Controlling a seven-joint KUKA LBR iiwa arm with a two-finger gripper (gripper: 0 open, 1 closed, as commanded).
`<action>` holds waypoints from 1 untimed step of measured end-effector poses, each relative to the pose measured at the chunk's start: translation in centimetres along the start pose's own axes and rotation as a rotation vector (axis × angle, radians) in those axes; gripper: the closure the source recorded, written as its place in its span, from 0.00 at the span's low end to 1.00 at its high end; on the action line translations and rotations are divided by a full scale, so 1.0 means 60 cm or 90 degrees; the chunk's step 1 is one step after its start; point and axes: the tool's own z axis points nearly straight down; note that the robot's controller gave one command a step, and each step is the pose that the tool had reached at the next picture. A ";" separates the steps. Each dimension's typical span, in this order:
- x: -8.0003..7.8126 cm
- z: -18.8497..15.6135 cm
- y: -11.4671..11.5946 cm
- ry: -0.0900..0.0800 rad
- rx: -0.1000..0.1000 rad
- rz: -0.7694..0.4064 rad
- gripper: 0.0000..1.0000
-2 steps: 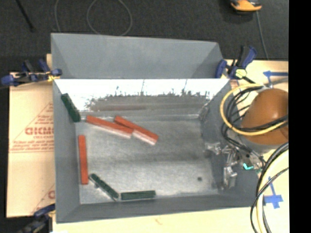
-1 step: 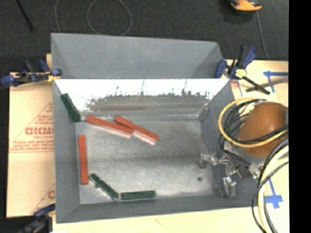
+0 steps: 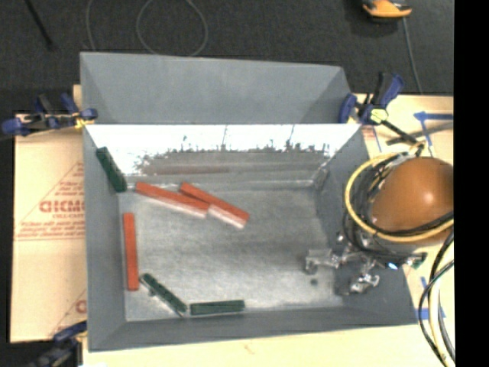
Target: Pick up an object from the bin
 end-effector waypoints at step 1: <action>-0.018 -0.092 -0.016 0.007 0.002 -0.224 0.00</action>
Offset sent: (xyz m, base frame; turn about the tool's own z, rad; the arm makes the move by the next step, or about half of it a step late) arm 0.0117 0.0021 0.0539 -0.3514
